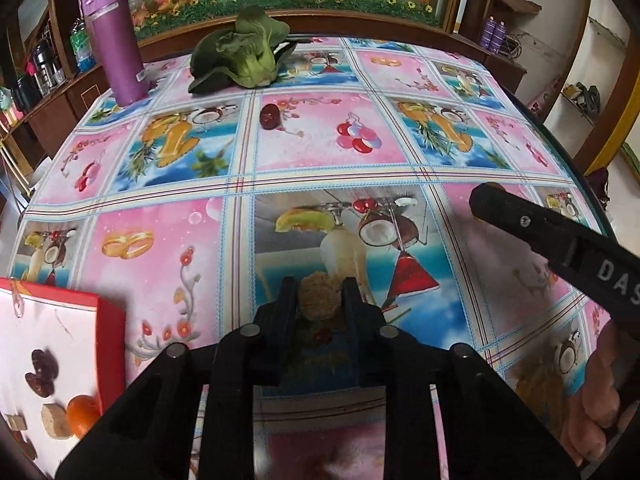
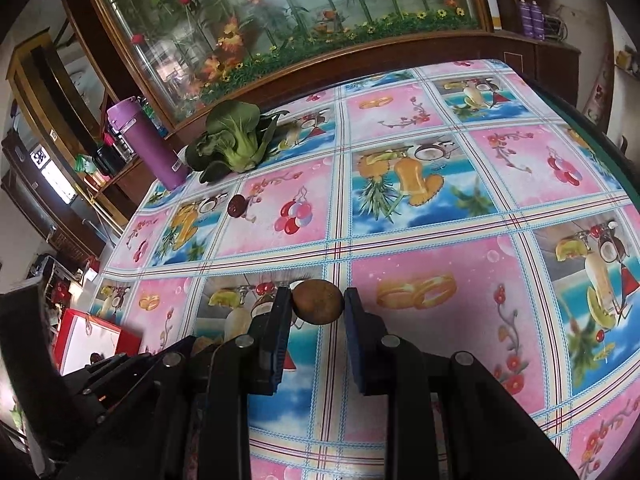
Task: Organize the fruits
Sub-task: 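Grasp a brown ball with the right gripper while the left gripper grasps a beige lump, then carry the brown ball and beige lump over the white tray and open both grippers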
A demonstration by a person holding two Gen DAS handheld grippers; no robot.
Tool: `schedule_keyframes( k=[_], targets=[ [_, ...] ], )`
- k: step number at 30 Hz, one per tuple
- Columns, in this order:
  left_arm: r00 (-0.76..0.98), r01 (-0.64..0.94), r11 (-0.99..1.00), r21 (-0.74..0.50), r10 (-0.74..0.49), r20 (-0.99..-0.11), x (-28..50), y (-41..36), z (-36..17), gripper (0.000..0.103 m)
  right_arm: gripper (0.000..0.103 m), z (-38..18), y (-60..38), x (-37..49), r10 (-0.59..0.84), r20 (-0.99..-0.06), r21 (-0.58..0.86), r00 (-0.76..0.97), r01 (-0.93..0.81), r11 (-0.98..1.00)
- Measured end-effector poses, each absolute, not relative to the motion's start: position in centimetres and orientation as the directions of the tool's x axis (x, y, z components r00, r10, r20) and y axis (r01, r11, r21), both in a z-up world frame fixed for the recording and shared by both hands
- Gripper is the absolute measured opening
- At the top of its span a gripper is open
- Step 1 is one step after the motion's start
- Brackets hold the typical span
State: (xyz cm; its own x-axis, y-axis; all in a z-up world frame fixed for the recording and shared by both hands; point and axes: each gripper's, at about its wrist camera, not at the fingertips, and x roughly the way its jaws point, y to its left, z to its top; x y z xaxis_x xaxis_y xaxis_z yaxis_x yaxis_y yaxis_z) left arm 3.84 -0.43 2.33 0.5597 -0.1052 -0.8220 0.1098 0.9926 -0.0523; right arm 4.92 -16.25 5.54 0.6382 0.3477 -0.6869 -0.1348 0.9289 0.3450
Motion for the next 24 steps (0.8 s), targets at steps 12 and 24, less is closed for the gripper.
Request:
schedule_keyframes(
  k=[12,24],
  targets=[
    [0.748,0.067,0.997,-0.029,-0.070,-0.660,-6.0,3.6,10.1,0.025,0.025,7.2,-12.6,1.0,0.447,-0.572,0.336,0.687,-0.302,0.892],
    [0.829,-0.163,0.987,-0.004,0.135,-0.543,-15.2,14.3,13.1,0.025,0.025,10.0,-1.4,-5.4,0.611,-0.567,0.338,0.553,-0.520,0.784]
  ],
)
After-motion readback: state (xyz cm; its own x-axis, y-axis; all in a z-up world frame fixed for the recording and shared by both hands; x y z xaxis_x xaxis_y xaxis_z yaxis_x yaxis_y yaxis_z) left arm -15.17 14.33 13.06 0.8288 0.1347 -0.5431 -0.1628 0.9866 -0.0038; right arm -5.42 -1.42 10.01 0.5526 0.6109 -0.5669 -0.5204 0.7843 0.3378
